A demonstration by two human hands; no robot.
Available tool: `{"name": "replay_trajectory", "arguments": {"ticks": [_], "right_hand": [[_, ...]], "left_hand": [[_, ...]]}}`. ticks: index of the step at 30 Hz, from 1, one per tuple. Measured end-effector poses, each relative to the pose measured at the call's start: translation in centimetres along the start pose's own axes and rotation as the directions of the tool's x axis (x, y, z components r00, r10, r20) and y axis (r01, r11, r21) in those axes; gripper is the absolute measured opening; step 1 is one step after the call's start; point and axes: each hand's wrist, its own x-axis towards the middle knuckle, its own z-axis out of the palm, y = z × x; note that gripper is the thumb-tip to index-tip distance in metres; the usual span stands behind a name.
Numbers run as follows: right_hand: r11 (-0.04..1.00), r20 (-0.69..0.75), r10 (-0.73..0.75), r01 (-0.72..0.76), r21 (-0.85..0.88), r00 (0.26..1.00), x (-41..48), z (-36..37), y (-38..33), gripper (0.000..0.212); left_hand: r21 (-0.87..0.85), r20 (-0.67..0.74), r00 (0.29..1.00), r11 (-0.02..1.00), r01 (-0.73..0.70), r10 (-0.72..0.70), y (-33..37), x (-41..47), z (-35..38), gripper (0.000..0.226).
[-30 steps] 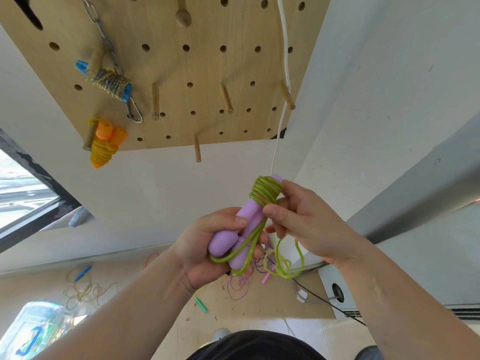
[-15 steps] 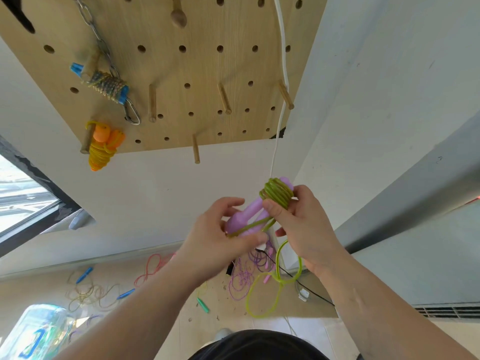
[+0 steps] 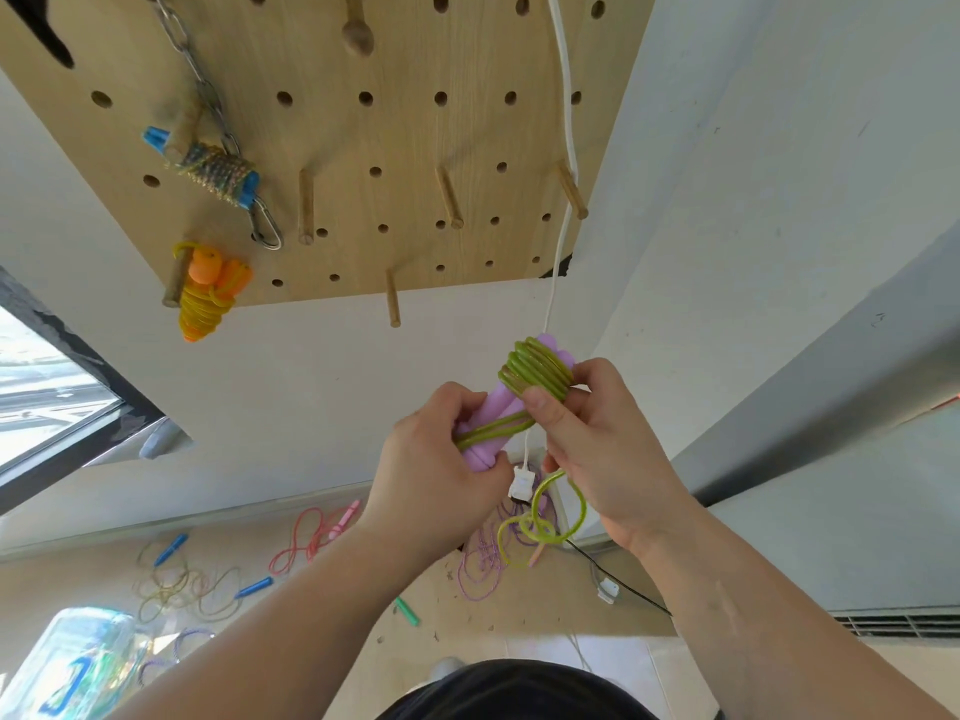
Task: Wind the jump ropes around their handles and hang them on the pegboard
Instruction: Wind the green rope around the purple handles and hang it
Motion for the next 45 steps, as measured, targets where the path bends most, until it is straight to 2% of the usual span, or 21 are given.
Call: {"name": "replay_trajectory", "arguments": {"ticks": [3,7,9,11,13,15,19,22,25,28,30,32,33,35,36,38,40,43,45], "right_hand": [[0.999,0.09,-0.011,0.006,0.048,0.996,-0.1,-0.5,-0.4,0.019],[1.0,0.12,-0.013,0.011,0.023,0.993,-0.1,-1.1,-1.0,0.022],[0.999,0.134,-0.012,0.016,-0.03,0.991,-0.1,-1.5,-1.1,0.03],[0.989,0.137,0.005,0.016,-0.148,0.99,0.1,-2.0,-1.1,0.048],[0.987,0.156,0.044,-0.019,-0.158,0.987,0.2,-2.5,-0.7,0.061],[0.997,0.232,0.043,-0.028,-0.07,0.972,0.1,-2.7,-0.4,0.061],[0.997,0.323,-0.064,0.073,-0.016,0.944,0.0,-2.6,-0.7,0.033],[0.994,0.338,-0.112,0.112,0.021,0.934,0.2,-2.3,-1.2,0.027],[0.993,0.29,-0.117,0.105,0.056,0.95,0.3,-1.9,-1.0,0.023],[0.995,0.219,-0.095,0.084,0.057,0.971,0.2,-1.6,-0.1,0.018],[0.997,0.17,-0.062,0.053,0.055,0.984,0.1,-1.4,0.2,0.013],[0.998,0.105,-0.02,0.014,0.056,0.994,0.0,-1.2,0.4,0.012],[0.999,0.068,-0.01,0.008,0.041,0.998,0.0,-1.2,0.5,0.012],[1.0,-0.006,0.001,-0.001,0.007,1.0,0.1,-1.0,0.7,0.01],[1.0,-0.044,0.009,-0.009,0.002,0.999,0.2,-0.9,0.7,0.008],[0.999,-0.098,0.03,-0.028,0.018,0.995,0.4,-0.7,0.7,0.008],[0.998,-0.102,0.036,-0.031,0.048,0.994,0.4,-0.2,0.6,0.008],[0.998,-0.076,0.022,-0.018,0.058,0.997,0.2,0.0,0.4,0.009],[0.998,-0.022,-0.011,0.012,0.054,1.0,0.1,-0.2,0.0,0.012]], "left_hand": [[-0.177,0.064,0.986,0.971,0.162,-0.153,0.5,0.4,-0.4,0.026],[-0.372,0.146,0.962,0.888,0.27,-0.231,1.3,0.7,-0.6,0.026],[-0.491,0.205,0.939,0.801,0.342,-0.275,1.6,0.8,-0.7,0.032],[-0.596,0.284,0.911,0.69,0.412,-0.299,1.8,1.0,-1.2,0.042],[-0.634,0.388,0.887,0.626,0.455,-0.252,1.7,1.2,-1.8,0.045],[-0.654,0.49,0.855,0.577,0.49,-0.171,1.7,1.1,-2.2,0.044],[-0.691,0.652,0.757,0.372,0.619,-0.047,1.9,0.6,-2.2,0.046],[-0.676,0.724,0.689,0.235,0.699,0.034,1.7,0.1,-2.1,0.057],[-0.645,0.761,0.645,0.192,0.74,0.07,1.1,0.3,-2.0,0.066],[-0.585,0.797,0.604,0.225,0.779,-0.019,0.7,0.8,-2.4,0.06],[-0.56,0.755,0.634,0.337,0.757,-0.168,0.8,1.1,-2.4,0.061],[-0.543,0.543,0.771,0.56,0.625,-0.333,0.5,1.2,-2.1,0.071],[-0.505,0.402,0.843,0.681,0.53,-0.358,0.4,1.1,-2.0,0.072],[-0.306,0.187,0.945,0.898,0.317,-0.269,0.6,0.5,-1.9,0.077],[-0.167,0.155,0.969,0.962,0.216,-0.19,0.7,0.1,-1.7,0.08],[0.037,0.155,0.985,0.997,0.068,-0.073,0.8,-0.5,-0.9,0.079],[0.1,0.112,0.994,0.995,0.01,-0.021,0.9,-0.8,-0.2,0.064],[0.084,0.032,0.999,0.996,0.009,-0.011,0.9,-0.7,-0.1,0.048],[-0.011,0.027,0.998,0.998,0.057,-0.057,1.2,-0.5,-0.5,0.042]]}}
